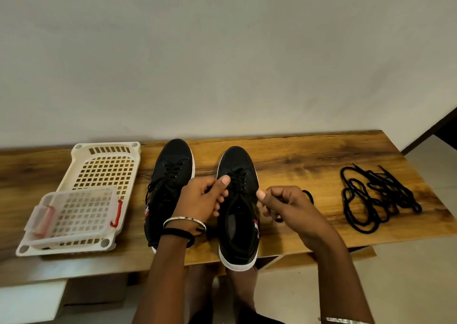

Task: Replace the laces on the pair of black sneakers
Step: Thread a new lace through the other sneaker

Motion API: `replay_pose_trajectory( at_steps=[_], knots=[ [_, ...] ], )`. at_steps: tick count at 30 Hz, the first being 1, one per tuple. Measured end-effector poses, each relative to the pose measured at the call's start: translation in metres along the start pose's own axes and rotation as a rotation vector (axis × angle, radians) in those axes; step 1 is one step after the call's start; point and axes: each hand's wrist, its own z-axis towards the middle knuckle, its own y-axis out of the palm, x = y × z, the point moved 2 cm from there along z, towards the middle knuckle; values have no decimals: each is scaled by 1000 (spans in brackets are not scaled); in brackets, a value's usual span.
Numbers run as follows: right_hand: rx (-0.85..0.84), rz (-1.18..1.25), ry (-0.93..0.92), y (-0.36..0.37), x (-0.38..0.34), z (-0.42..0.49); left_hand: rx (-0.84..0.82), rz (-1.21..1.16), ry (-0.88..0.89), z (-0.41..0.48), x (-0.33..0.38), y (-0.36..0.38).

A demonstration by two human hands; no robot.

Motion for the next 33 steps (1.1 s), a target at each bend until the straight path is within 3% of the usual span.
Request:
replay_pose_trajectory(
  at_steps=[4,9,13,17,25,33],
  knots=[
    [95,328,-98,11,-11,9,3,-327,-72,0,6,5],
    [125,791,-78,28,-26,13,21,-683,-54,-1,21,14],
    [198,885,-96,38,-32,16,3,-876,-26,-8,31,20],
    [235,944,-88,51,-35,21,-4,-880,16,-9,36,32],
    [314,794,-121,54,-26,26,14,-760,117,-2,25,34],
    [227,838,-125,57,-24,27,21,-538,153,1,18,35]
  ],
)
